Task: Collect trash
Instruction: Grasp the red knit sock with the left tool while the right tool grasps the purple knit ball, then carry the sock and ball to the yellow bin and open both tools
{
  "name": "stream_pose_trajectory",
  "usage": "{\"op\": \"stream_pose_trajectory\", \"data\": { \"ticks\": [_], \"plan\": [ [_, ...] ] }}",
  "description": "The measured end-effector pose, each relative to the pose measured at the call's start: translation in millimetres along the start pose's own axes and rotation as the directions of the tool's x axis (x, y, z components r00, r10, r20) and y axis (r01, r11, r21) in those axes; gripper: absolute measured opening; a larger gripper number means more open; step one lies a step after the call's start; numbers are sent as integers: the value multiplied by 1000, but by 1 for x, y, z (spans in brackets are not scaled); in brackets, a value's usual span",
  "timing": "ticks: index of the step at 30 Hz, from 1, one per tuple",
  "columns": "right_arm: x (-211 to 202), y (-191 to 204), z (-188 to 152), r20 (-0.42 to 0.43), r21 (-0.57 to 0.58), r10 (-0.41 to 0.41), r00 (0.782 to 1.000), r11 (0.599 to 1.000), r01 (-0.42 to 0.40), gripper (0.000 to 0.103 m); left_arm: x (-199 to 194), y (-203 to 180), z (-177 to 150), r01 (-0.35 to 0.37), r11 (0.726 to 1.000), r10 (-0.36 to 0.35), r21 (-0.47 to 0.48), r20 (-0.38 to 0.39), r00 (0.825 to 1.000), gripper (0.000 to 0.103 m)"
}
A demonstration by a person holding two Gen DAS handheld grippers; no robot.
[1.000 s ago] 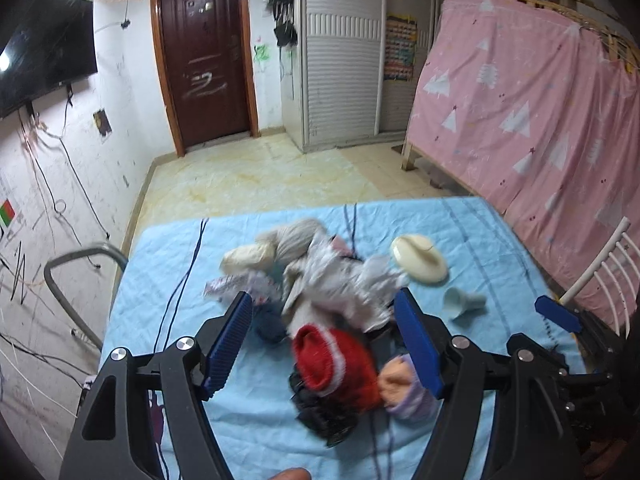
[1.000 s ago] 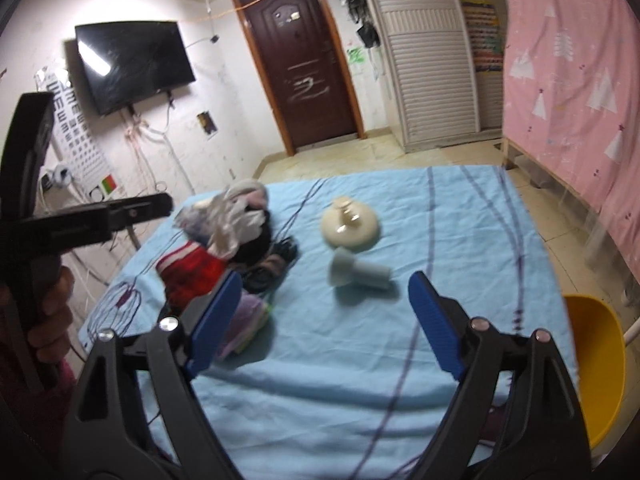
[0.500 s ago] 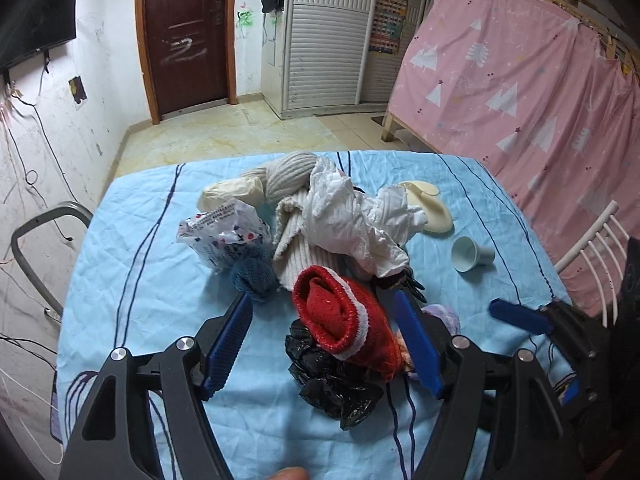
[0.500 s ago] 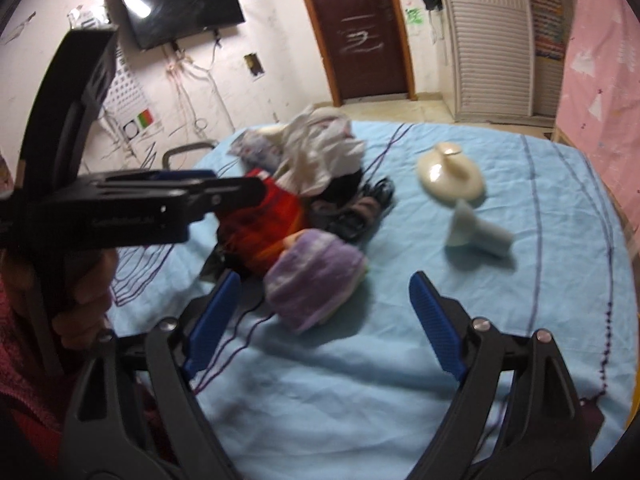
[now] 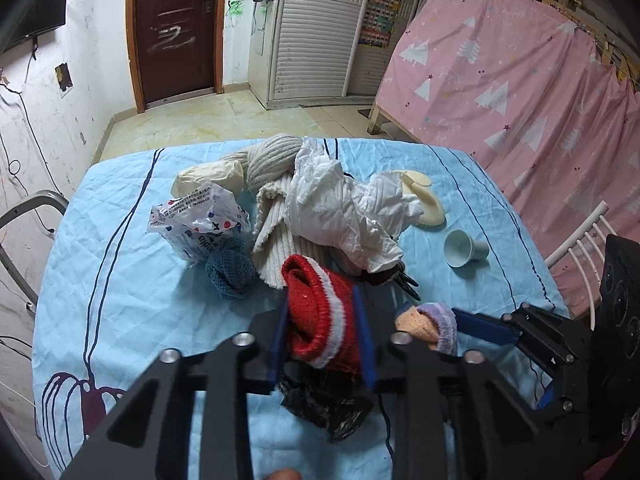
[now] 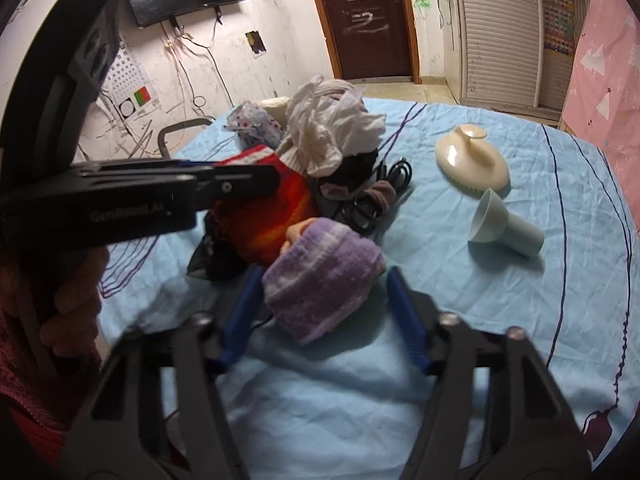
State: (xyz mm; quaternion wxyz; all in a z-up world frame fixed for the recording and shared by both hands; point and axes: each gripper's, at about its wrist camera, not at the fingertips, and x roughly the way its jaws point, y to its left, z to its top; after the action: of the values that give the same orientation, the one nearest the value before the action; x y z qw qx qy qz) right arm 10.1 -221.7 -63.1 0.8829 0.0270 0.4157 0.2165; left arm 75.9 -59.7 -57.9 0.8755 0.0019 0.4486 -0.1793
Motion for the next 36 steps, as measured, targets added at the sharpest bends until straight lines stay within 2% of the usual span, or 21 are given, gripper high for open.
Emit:
{"op": "stream_pose_trajectory", "data": {
  "ticks": [2, 4, 11, 20, 27, 36],
  "plan": [
    [1, 0, 0, 1, 1, -2, 1000, 1000, 2, 29, -1, 1, 0, -1, 1000, 1, -5, 5, 1000, 13],
    [-3, -1, -1, 20, 0, -14, 1000, 1000, 14, 22, -7, 2, 0, -2, 1000, 2, -13, 20, 1000, 12],
    [-36, -14, 5, 155, 48, -52, 987, 998, 45, 21, -41, -3, 8, -17, 1000, 18, -9, 115, 993, 12],
    [-81, -51, 2, 268, 139, -98, 958, 988, 62, 22, -83, -32, 21, -30, 998, 17, 51, 236, 972, 12],
    [-119, -91, -12, 334, 231, -214, 918, 963, 141, 22, -93, -71, 30, 8, 993, -41, 114, 283, 958, 12],
    [-158, -142, -39, 353, 345, -354, 866, 910, 231, 22, -92, -129, 35, 94, 976, -155, 195, 326, 932, 12]
  ]
}}
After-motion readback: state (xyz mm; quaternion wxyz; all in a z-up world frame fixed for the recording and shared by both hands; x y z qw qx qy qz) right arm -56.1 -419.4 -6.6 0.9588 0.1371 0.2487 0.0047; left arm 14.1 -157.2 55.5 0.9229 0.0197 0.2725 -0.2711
